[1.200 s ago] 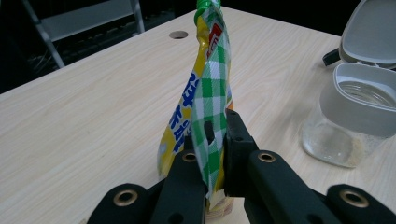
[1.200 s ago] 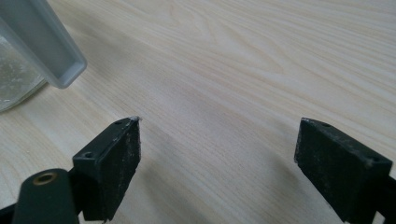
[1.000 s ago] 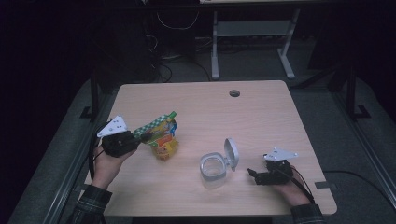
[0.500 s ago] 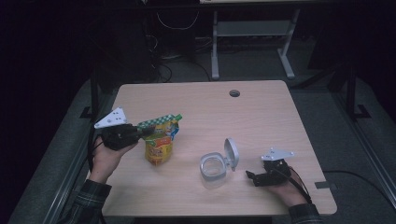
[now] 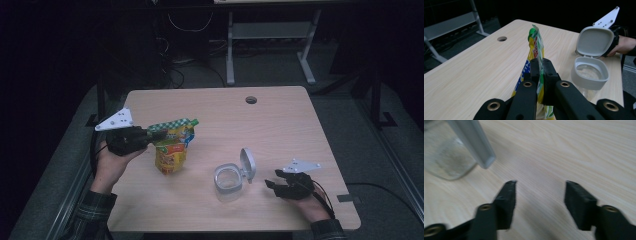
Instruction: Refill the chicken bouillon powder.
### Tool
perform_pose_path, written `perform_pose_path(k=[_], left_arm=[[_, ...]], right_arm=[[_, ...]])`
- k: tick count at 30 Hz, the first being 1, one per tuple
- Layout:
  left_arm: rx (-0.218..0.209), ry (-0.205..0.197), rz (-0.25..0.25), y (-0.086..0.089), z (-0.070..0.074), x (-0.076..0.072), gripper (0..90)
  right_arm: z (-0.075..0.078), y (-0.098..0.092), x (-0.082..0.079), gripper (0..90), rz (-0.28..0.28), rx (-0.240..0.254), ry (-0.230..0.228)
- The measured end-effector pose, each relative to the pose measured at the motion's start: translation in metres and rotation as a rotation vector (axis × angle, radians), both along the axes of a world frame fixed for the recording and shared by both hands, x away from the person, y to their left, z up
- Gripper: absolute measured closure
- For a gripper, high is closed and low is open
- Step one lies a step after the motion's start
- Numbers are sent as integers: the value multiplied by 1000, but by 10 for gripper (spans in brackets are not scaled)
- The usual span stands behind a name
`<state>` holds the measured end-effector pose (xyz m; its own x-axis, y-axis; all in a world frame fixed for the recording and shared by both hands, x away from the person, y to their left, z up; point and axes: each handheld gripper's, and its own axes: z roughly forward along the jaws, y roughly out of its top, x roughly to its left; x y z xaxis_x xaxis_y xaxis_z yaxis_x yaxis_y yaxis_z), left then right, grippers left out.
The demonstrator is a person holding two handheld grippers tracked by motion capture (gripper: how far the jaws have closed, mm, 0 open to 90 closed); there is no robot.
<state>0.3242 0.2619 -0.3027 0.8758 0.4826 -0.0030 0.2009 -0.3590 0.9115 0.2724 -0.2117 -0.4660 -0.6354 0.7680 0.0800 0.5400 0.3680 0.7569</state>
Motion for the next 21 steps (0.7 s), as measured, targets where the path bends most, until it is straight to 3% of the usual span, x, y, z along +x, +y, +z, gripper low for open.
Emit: perform_pose_path(k=[3, 8, 15, 21], left_arm=[[-1, 0, -13, -1, 2, -2, 899], [-15, 12, -28, 0, 3, -4, 899], [-18, 19, -46, -4, 4, -11, 899], [-21, 28, -71, -5, 5, -15, 899]], right_arm=[[8, -1, -5, 690, 9, 20, -17], [15, -2, -13, 895, 33, 35, -17], [21, 1, -33, 896, 129, 62, -26], [27, 13, -40, 896, 209, 101, -25]])
